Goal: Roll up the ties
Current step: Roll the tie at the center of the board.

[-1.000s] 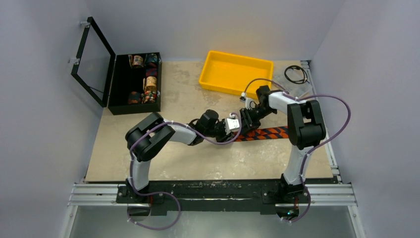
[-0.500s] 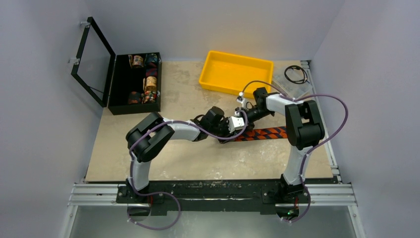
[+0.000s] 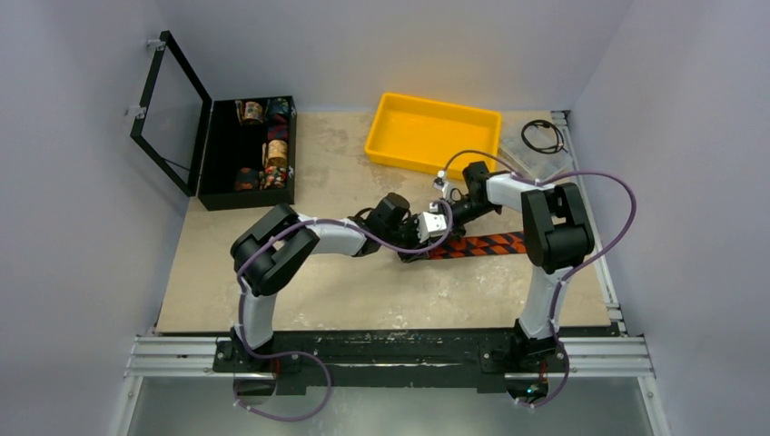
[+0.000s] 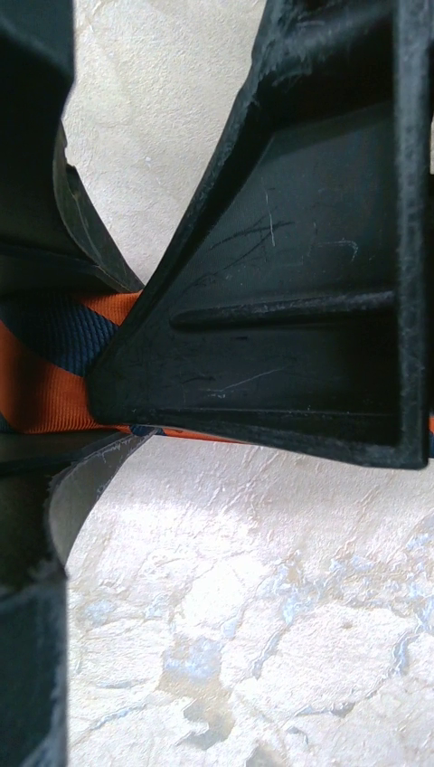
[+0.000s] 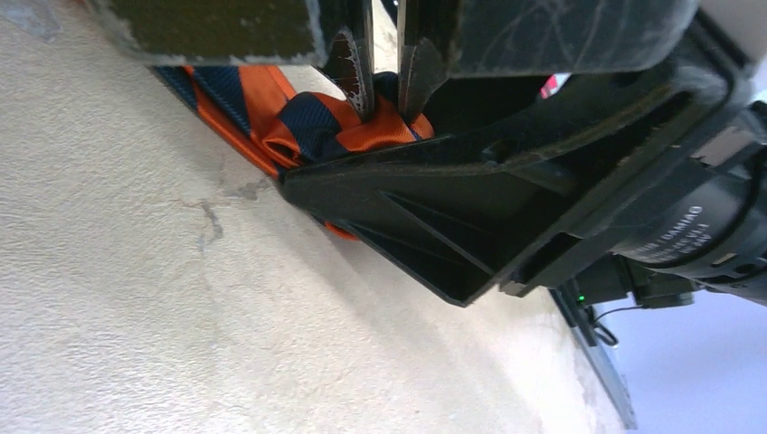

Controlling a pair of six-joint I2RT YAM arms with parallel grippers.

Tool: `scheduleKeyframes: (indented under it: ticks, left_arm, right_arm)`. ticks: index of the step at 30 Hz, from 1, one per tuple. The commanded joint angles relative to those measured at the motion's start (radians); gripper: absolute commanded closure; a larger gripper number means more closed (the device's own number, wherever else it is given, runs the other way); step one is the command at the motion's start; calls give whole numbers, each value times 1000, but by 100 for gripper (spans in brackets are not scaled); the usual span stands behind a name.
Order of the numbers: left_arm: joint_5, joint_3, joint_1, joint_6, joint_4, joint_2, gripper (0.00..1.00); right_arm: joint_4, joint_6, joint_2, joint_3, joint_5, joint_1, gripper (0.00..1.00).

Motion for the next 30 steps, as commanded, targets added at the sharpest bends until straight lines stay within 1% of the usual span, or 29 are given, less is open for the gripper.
scheduleKeyframes:
  ticks: [1,3,7,11,17,24,30]
  left_arm:
    - [41,-52,51,27,-94,14,56]
    - [86,-66,56,13,-38,-12,50]
    - [138,-120,58,-24,96,-62,43]
    - [144,-150,59,-64,177,-66,43]
    - [147,-206,60,-76,309,-54,42]
    - [171,-153,59,-100,396,12,42]
    - [178,-98,46,-109,414,51,43]
  right_arm:
    - [36,-35,73,-33,340,11,100]
    - [33,-33,74,-26,388,12,100]
    - [20,-33,78,-4,454,13,100]
    - [8,-39,72,-1,505,16,100]
    - [-19,-32,79,8,576,18,100]
    - [-47,-27,88,31,629,28,100]
    - [-35,-21,130,80,629,65,100]
